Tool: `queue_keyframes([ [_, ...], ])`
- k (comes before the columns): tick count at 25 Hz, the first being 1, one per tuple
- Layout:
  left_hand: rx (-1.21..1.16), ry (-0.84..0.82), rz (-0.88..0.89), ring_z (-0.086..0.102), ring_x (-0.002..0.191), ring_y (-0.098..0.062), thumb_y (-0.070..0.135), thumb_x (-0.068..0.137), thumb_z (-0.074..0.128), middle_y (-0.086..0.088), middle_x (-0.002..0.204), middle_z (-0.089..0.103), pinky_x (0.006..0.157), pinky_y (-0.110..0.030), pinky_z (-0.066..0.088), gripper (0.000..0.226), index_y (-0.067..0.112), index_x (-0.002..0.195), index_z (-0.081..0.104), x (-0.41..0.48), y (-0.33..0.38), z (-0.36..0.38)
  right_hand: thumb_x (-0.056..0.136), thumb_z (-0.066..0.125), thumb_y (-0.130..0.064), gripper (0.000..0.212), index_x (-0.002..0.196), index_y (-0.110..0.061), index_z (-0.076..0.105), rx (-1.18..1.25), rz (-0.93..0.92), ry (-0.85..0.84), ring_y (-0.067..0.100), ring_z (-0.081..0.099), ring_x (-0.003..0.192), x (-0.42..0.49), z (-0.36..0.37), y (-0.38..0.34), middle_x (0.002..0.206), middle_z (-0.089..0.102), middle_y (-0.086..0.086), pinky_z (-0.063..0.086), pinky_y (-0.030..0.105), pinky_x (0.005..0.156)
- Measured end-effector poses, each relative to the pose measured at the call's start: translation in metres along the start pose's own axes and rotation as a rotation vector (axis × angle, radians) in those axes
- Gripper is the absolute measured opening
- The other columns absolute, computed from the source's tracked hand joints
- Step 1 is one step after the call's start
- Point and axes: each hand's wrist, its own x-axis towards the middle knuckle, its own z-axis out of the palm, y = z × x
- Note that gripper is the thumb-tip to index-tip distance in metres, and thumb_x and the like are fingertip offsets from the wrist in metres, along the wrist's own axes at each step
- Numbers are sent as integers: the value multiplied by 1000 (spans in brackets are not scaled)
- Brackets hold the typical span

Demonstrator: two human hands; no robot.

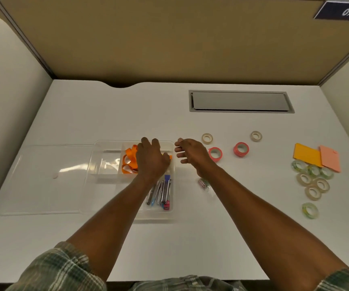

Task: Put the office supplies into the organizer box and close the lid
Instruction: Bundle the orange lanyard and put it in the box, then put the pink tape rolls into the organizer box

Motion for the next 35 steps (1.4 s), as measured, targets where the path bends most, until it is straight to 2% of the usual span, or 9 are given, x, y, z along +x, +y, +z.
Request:
queue_keyframes([
  [4,-102,-103,217,54,97,-28,34,84,66,-13,109,55,77,-39,48,34,9,107,61,-13,54,18,95,53,-33,24,99,-18,71,-44,-14,139,21,69,87,-10,-66,28,98,74,3,55,32,71],
  [7,-127,-262,305,52,104,-29,34,85,66,-11,115,53,84,-40,47,37,10,113,60,-25,91,45,94,52,-33,27,99,-14,70,-232,-6,219,25,68,95,-14,-118,52,98,73,2,56,42,85],
  [10,-74,-397,336,49,119,-29,37,85,66,-8,135,47,92,-40,45,46,15,124,57,-34,124,73,95,58,-34,26,105,-14,70,-523,-70,295,22,64,104,-13,-169,73,112,71,2,45,29,88],
  [15,135,-537,318,41,131,-34,44,85,64,-6,159,23,101,-47,43,62,17,138,48,-34,156,105,94,60,-34,48,138,-17,53,-961,-143,91,29,54,126,5,-223,85,157,36,3,43,40,105],
  [18,206,-585,274,38,135,-34,47,85,63,-7,161,19,106,-47,40,64,16,139,46,-33,161,117,94,57,-36,53,144,-22,47,-1074,-141,-27,34,49,131,17,-231,82,165,19,-3,44,45,105],
  [25,123,-523,177,54,119,-37,41,87,63,-15,144,42,97,-43,45,54,8,129,54,-33,162,120,94,54,-26,48,141,-19,49,-1213,-184,-55,41,53,121,24,-231,91,156,31,6,45,45,101],
  [28,-96,-410,161,60,108,-26,33,85,66,-6,127,52,89,-34,47,39,14,117,59,-34,161,111,93,55,-20,49,142,-21,48,-1129,-232,-38,37,56,120,22,-234,98,149,40,5,46,44,101],
  [32,-286,-211,124,52,71,-8,28,83,68,6,91,50,63,-23,38,21,24,92,49,-34,160,85,87,62,-22,30,115,-27,55,-900,-264,181,30,64,101,14,-226,93,114,57,3,48,36,86],
  [35,-363,-106,30,51,66,-11,29,87,66,5,81,52,55,-18,33,24,24,87,43,-35,151,62,83,70,-26,34,108,-29,48,-744,-288,258,25,66,88,12,-197,67,105,63,1,54,39,81],
])
